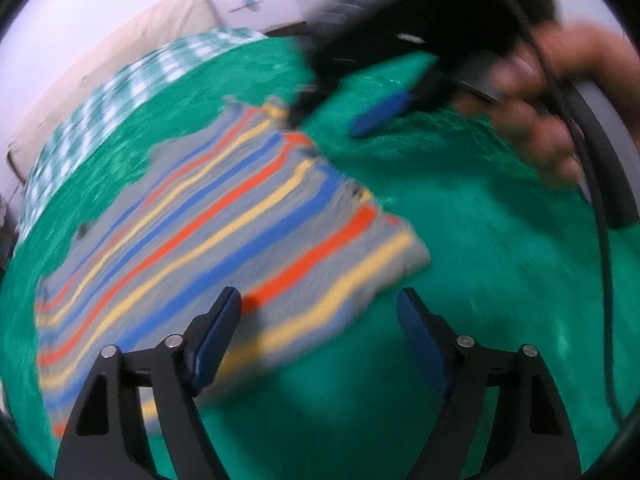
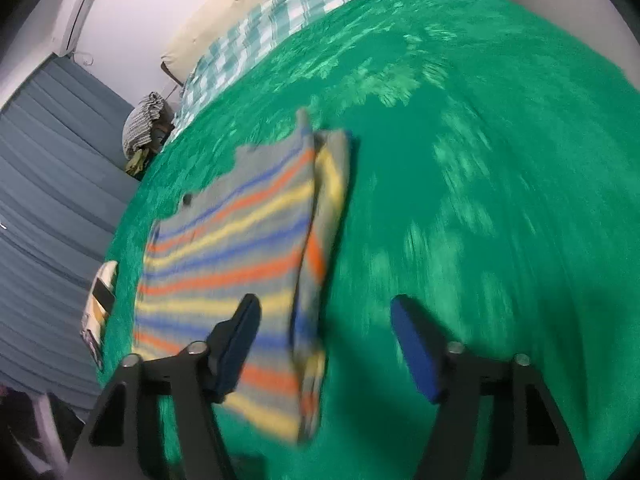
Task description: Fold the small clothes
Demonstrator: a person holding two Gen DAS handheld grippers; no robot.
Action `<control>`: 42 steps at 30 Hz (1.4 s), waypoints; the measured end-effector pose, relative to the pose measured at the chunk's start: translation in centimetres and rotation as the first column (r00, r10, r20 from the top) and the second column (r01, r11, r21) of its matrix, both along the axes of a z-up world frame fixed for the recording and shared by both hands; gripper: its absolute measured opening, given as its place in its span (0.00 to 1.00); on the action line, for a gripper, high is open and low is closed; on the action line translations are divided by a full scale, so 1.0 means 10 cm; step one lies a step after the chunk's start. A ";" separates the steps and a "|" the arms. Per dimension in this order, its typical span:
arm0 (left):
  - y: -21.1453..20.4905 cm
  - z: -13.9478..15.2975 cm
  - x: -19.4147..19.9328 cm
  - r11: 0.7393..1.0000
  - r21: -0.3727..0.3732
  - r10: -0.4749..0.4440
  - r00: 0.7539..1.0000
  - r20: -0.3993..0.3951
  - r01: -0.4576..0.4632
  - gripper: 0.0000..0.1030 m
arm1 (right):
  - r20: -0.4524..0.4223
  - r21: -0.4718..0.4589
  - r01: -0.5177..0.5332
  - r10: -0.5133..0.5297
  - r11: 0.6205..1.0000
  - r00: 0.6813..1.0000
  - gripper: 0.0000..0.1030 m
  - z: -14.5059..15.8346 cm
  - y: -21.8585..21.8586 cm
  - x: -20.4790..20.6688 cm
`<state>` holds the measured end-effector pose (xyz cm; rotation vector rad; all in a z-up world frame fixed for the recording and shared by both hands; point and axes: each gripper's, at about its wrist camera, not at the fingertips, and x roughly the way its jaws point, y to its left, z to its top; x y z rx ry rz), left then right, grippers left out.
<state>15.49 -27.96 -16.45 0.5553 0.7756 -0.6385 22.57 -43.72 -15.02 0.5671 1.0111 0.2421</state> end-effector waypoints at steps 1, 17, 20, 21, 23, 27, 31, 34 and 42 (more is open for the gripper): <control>-0.06 -0.02 0.05 1.000 -0.003 -0.008 1.000 0.008 0.009 0.78 | -0.006 0.005 -0.006 0.006 1.000 1.000 0.63 -0.02 -0.02 0.12; 1.57 0.63 0.45 0.803 -0.439 0.333 0.915 -0.228 -0.402 0.05 | 0.101 -0.071 -0.202 0.209 0.977 0.973 0.11 0.78 1.14 0.97; 2.26 0.62 0.49 0.704 -0.461 0.438 0.841 -0.318 -0.541 0.05 | 0.110 -0.084 -0.279 0.287 0.957 0.952 0.11 0.87 1.76 1.13; 2.41 0.58 0.49 0.681 -0.458 0.460 0.821 -0.338 -0.571 0.05 | 0.111 -0.097 -0.301 0.311 0.949 0.944 0.11 0.88 1.96 1.17; 2.71 0.50 0.52 0.644 -0.438 0.511 0.779 -0.363 -0.627 0.05 | 0.101 -0.109 -0.337 0.348 0.935 0.932 0.11 0.83 2.33 1.25; 3.09 0.31 0.45 0.598 -0.406 0.569 0.723 -0.392 -0.691 0.05 | 0.064 -0.132 -0.402 0.413 0.906 0.909 0.11 0.63 3.05 1.41; 3.29 0.14 0.31 0.582 -0.326 0.627 0.667 -0.402 -0.745 0.29 | 0.062 -0.111 -0.418 0.426 0.902 0.903 0.29 0.36 3.46 1.49; 3.48 0.18 0.20 0.559 -0.334 0.643 0.651 -0.403 -0.759 0.48 | 0.093 0.013 -0.406 0.403 0.914 0.910 0.54 0.25 3.51 1.43; 3.42 0.58 0.55 0.612 -0.421 0.582 0.742 -0.334 -0.670 0.75 | 0.187 -0.266 -0.372 0.427 0.889 0.885 0.51 0.64 2.98 0.80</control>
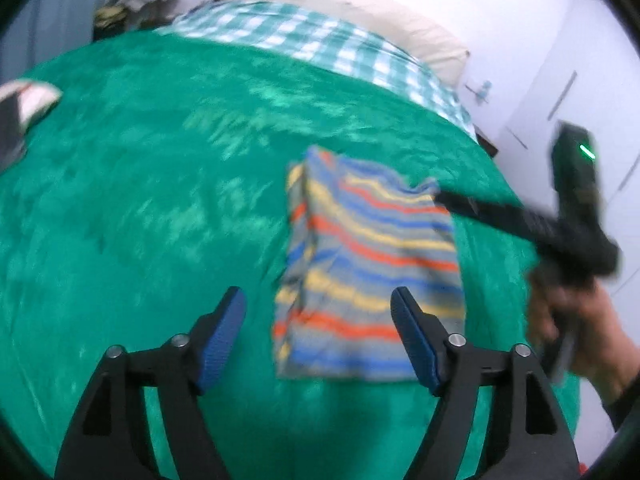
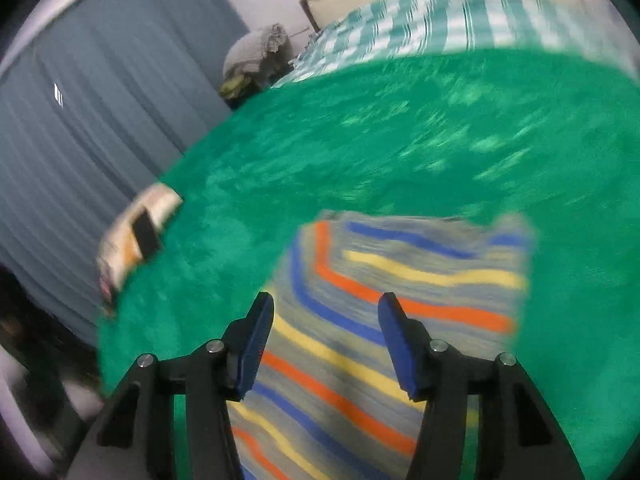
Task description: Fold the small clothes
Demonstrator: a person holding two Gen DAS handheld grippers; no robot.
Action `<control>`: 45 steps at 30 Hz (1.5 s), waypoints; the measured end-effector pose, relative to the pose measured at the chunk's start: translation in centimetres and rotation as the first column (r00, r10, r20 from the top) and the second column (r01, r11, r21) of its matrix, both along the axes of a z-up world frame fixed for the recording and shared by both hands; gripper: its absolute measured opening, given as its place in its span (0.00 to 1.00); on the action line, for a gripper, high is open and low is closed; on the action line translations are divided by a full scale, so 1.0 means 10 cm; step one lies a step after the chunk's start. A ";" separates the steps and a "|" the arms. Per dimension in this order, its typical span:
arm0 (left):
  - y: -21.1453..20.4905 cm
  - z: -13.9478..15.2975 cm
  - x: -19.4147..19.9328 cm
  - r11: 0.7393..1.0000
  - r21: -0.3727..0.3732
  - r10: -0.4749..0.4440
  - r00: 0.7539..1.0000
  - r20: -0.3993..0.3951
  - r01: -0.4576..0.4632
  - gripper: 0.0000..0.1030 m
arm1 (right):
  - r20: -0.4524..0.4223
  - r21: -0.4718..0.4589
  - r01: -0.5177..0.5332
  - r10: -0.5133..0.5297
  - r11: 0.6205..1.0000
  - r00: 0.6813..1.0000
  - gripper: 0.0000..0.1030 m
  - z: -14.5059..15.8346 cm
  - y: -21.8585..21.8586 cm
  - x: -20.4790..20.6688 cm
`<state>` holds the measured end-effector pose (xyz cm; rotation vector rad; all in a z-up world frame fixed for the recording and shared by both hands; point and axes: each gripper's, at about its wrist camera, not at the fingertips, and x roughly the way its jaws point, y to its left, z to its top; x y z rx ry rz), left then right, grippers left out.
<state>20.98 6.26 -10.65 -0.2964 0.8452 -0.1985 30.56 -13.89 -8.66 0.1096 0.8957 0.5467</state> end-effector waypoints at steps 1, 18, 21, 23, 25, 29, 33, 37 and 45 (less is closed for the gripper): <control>-0.07 -0.03 0.15 1.000 0.011 -0.016 1.000 -0.015 0.016 0.75 | 0.010 -0.020 -0.019 0.019 1.000 1.000 0.47 0.03 -0.04 -0.08; 0.05 -0.24 0.07 0.986 0.161 -0.021 0.995 -0.102 0.038 0.86 | 0.013 -0.106 0.007 -0.006 0.994 1.000 0.43 -0.39 -0.01 -1.34; 0.11 -0.63 0.00 0.975 0.217 0.021 0.964 -0.265 0.038 0.82 | -0.155 -0.176 0.014 -0.042 0.984 0.987 0.43 -0.83 0.08 -1.33; 0.22 -0.55 -0.19 0.985 0.171 0.041 0.973 -0.225 -0.001 0.83 | -0.102 -0.208 0.040 -0.063 0.977 0.993 0.43 -0.74 0.12 -1.45; 0.27 -0.41 -0.46 0.988 0.155 0.046 0.981 -0.186 -0.017 0.90 | -0.079 -0.241 0.080 -0.102 0.967 0.992 0.53 -0.55 0.14 -1.62; 0.28 -0.25 -0.97 0.987 0.158 0.031 0.992 -0.119 -0.012 0.93 | 0.086 -0.348 0.307 -0.296 0.886 0.951 0.96 -0.07 0.09 -2.13; 0.17 -0.24 -1.26 0.988 0.155 0.029 0.994 -0.103 -0.013 0.93 | 0.124 -0.382 0.407 -0.390 0.830 0.912 0.96 0.23 0.00 -2.42; 0.05 -0.32 -1.34 0.988 0.154 0.010 0.991 -0.135 0.011 0.93 | 0.169 -0.403 0.456 -0.425 0.794 0.889 0.96 0.47 -0.05 -2.65; -0.08 -0.27 -1.53 0.977 0.206 -0.026 0.996 -0.090 0.044 0.93 | 0.251 -0.416 0.530 -0.467 0.739 0.848 0.96 0.79 -0.15 -2.95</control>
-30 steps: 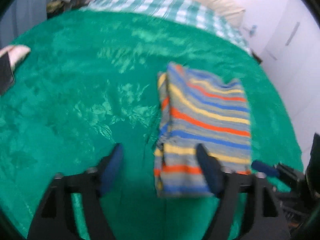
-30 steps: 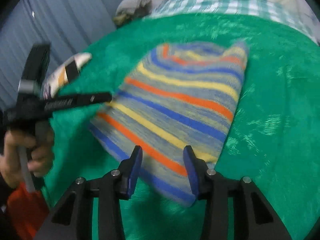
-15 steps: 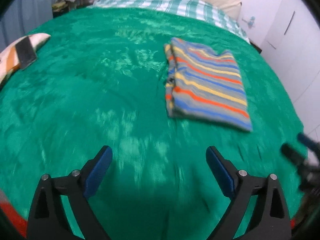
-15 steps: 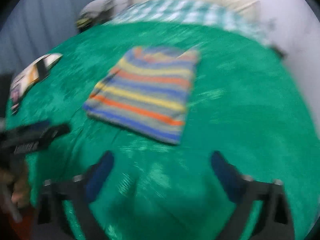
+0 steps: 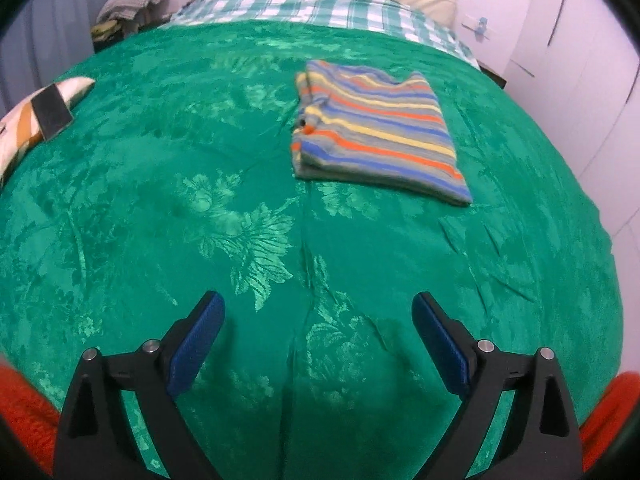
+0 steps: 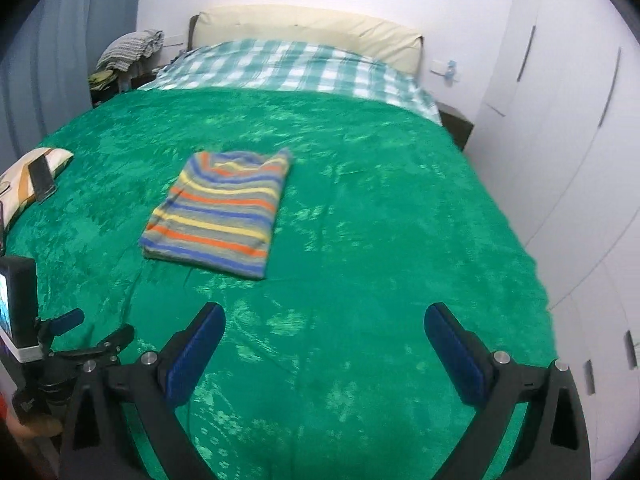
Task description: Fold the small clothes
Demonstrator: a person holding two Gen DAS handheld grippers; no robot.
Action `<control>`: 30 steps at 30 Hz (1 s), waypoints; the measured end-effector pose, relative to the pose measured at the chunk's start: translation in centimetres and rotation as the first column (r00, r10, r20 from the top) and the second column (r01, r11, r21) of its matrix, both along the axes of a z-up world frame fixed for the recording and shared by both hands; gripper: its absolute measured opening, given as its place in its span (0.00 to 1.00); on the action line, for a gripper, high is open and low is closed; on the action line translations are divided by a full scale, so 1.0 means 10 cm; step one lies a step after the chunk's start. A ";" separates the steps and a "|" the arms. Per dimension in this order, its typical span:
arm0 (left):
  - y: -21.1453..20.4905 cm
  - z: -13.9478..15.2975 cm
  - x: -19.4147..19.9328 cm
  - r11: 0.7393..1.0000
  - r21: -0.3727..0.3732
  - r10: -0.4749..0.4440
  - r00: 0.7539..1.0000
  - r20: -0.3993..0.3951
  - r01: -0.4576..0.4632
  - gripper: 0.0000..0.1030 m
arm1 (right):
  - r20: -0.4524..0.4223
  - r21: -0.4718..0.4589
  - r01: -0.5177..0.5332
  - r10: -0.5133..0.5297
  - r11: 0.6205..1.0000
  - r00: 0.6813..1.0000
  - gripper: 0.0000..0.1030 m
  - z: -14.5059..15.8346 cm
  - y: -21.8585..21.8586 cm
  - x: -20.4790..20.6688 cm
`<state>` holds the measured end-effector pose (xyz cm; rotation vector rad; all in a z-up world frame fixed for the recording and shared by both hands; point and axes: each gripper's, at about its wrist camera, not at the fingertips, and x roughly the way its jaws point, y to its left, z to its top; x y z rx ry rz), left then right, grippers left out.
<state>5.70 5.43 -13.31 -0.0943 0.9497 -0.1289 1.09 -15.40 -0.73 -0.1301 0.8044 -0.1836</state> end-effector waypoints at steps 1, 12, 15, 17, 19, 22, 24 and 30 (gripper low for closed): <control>0.00 0.00 -0.01 1.000 0.001 -0.001 1.000 0.002 0.001 0.93 | 0.003 -0.003 0.006 -0.006 1.000 1.000 0.96 0.01 -0.01 -0.02; 0.00 -0.01 -0.06 1.000 0.019 -0.008 1.000 0.008 0.007 0.93 | -0.006 -0.002 0.026 -0.026 1.000 1.000 0.96 0.04 -0.08 -0.13; -0.01 -0.02 -0.06 1.000 0.027 -0.010 1.000 0.003 0.010 0.93 | -0.012 -0.005 0.028 -0.028 1.000 1.000 0.96 0.02 -0.08 -0.13; -0.01 -0.02 -0.06 0.999 0.030 -0.013 1.000 0.004 0.013 0.93 | -0.020 0.002 0.026 -0.026 1.000 0.999 0.96 -0.02 -0.09 -0.12; -0.01 -0.01 -0.07 0.999 0.032 -0.016 1.000 0.005 0.016 0.93 | -0.032 0.017 0.012 -0.012 1.000 0.999 0.96 -0.11 -0.10 -0.10; -0.01 -0.03 -0.06 0.999 0.037 -0.020 1.000 -0.001 0.020 0.93 | -0.074 -0.004 0.001 -0.001 1.000 0.997 0.96 -0.30 -0.10 -0.07; -0.01 -0.04 -0.06 0.999 0.038 -0.019 1.000 -0.006 0.019 0.93 | -0.108 -0.025 0.006 -0.009 1.000 0.994 0.96 -0.43 -0.11 -0.06; -0.01 -0.08 -0.04 0.999 0.036 -0.018 1.000 -0.020 0.019 0.93 | -0.116 -0.093 0.023 -0.034 0.995 0.993 0.96 -0.48 -0.14 -0.06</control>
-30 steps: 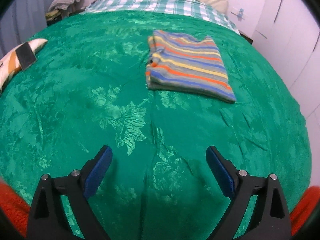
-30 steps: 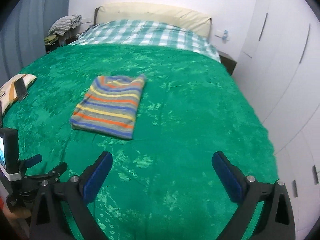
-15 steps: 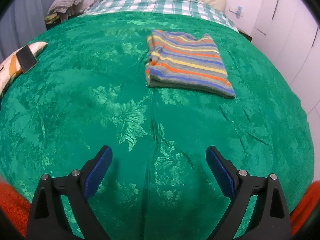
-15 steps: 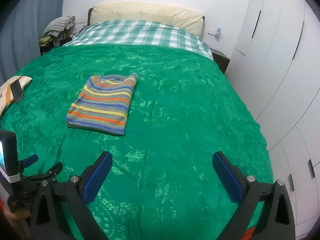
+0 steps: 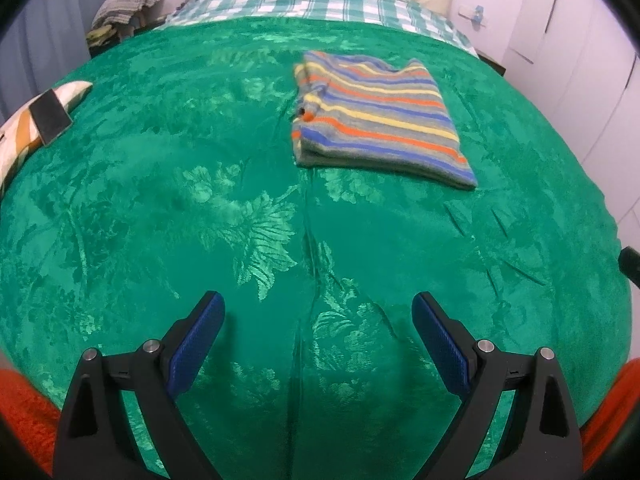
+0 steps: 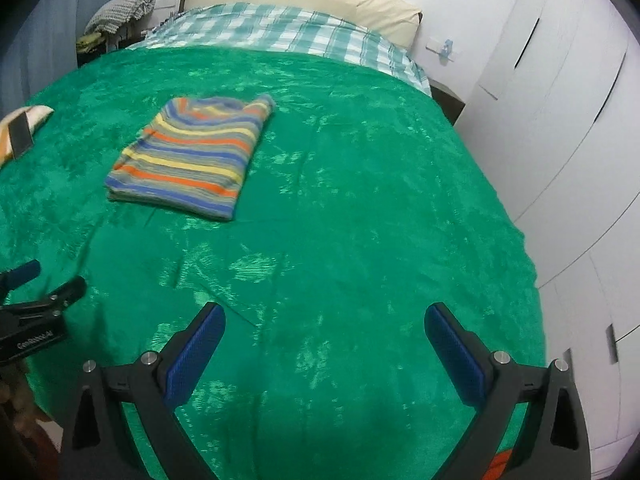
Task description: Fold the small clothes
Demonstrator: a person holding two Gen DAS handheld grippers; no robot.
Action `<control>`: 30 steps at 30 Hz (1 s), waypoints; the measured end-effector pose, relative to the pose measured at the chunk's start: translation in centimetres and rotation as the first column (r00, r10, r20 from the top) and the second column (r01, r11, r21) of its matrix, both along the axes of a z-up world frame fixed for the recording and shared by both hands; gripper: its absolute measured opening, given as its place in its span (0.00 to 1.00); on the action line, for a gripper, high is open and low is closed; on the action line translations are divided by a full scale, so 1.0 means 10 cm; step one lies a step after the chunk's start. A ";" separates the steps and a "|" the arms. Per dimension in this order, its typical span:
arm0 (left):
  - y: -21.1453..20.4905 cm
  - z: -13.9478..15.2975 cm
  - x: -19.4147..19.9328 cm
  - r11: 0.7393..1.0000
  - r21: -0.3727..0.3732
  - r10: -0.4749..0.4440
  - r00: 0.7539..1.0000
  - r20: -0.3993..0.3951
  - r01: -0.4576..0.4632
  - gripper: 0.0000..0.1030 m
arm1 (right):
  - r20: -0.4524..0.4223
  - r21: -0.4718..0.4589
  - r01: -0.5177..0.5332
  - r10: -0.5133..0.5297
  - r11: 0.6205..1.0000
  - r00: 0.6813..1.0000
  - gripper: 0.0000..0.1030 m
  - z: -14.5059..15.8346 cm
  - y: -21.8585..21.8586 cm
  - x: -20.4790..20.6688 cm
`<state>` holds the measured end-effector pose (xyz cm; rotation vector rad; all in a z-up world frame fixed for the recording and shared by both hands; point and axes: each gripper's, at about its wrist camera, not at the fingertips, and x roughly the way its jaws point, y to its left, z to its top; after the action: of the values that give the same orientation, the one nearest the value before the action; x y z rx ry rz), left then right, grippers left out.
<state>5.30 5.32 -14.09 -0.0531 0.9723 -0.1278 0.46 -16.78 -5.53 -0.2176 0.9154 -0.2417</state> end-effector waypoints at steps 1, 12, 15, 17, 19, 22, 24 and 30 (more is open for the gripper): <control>0.00 0.00 0.00 1.000 0.001 -0.001 1.000 -0.002 0.001 0.93 | -0.002 -0.004 0.001 -0.001 1.000 1.000 0.96 0.00 -0.01 0.00; 0.07 0.06 0.19 0.999 -0.051 -0.017 0.999 -0.034 0.015 0.93 | -0.044 0.102 -0.014 0.019 0.995 0.999 0.96 -0.22 -0.12 0.09; 0.25 0.24 0.53 0.986 -0.167 -0.003 1.000 -0.023 -0.001 0.93 | -0.036 0.249 -0.059 0.070 0.967 0.997 0.96 -0.31 -0.20 0.18; 0.35 0.36 0.86 0.977 -0.211 0.000 1.000 -0.019 -0.004 0.93 | -0.006 0.338 -0.094 0.102 0.937 0.995 0.96 -0.32 -0.27 0.32; 0.38 0.39 1.21 0.966 -0.256 -0.045 0.998 -0.037 0.035 0.94 | 0.032 0.438 -0.124 0.123 0.891 0.992 0.96 -0.33 -0.37 0.55; 0.34 0.29 1.73 0.965 -0.256 -0.088 0.992 -0.086 0.063 0.94 | 0.105 0.610 -0.167 0.129 0.775 0.986 0.96 -0.35 -0.57 1.07; 0.30 0.16 2.05 0.973 -0.223 -0.090 0.989 -0.118 0.062 0.94 | 0.111 0.670 -0.179 0.142 0.721 0.984 0.96 -0.45 -0.64 1.43; 0.23 -0.14 2.62 0.978 -0.205 -0.079 0.983 -0.166 0.044 0.94 | 0.054 0.811 -0.171 0.220 0.560 0.974 0.79 -0.88 -0.63 2.50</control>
<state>31.46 7.62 -15.53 -0.2228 1.1333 -0.2826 25.50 -23.07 -14.35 0.5497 0.9617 0.4219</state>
